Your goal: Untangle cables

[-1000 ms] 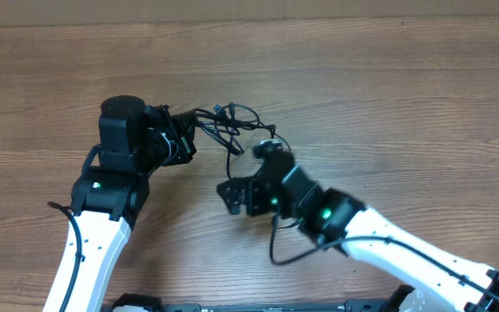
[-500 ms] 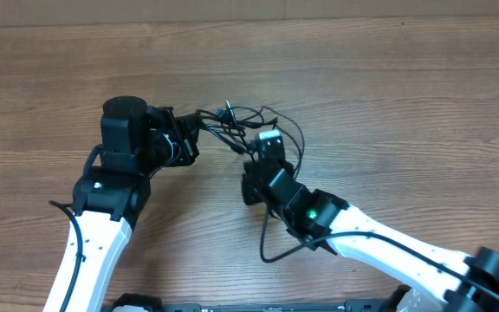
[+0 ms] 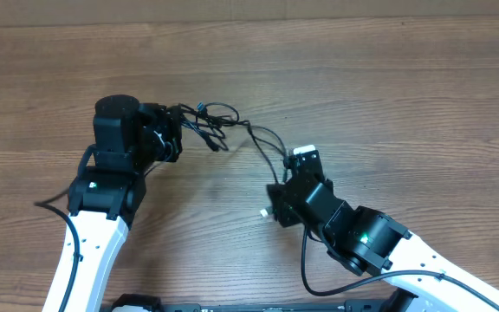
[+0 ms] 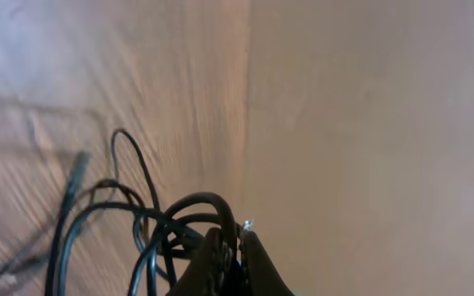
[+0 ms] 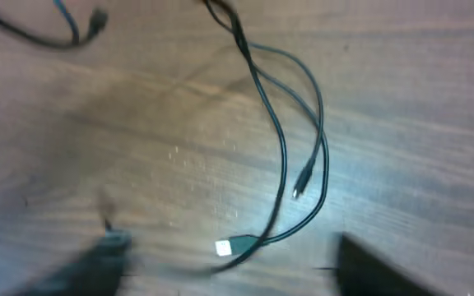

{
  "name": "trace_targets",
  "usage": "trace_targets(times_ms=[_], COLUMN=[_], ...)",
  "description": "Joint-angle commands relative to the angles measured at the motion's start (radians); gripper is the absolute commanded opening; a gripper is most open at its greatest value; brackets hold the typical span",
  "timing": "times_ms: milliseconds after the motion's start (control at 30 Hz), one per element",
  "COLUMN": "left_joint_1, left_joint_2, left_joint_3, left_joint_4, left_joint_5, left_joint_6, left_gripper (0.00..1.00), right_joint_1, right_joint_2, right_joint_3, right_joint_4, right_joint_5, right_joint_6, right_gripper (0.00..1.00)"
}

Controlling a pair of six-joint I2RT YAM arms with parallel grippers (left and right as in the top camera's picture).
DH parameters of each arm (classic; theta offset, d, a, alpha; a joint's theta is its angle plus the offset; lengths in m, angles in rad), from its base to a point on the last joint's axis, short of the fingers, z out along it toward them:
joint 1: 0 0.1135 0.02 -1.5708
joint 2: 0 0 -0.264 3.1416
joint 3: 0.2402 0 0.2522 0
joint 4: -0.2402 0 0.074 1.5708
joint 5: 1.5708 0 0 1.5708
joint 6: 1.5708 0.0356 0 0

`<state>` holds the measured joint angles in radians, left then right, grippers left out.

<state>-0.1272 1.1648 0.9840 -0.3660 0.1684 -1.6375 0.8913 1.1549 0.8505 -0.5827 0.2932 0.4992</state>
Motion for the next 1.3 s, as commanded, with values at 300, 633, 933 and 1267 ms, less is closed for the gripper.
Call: trace_targets(times_ms=[300,633,933,1267], left_joint_1=[0.004,0.002,0.002,0.002], left_joint_2=[-0.013,-0.011,-0.008,-0.008], left_joint_3=[0.020,0.019,0.019,0.019], left_joint_4=[0.036,0.002,0.003,-0.050], left_joint_5=[0.537,0.643,0.755,0.773], left_joint_6=[1.294,1.333,1.186,1.188], left_gripper=[0.04,0.04,0.04,0.04], right_joint_1=[-0.143,-0.195,-0.195,-0.200], right_joint_2=[-0.072,-0.068,0.056,0.052], right_joint_3=[0.010,0.010,0.010,0.024], right_joint_4=[0.135,0.170,0.290,0.171], right_joint_5=[-0.159,-0.545,-0.441,0.333], right_joint_6=[0.072,-0.300,-0.325,0.116], right_gripper=[1.00,0.94,0.63,0.17])
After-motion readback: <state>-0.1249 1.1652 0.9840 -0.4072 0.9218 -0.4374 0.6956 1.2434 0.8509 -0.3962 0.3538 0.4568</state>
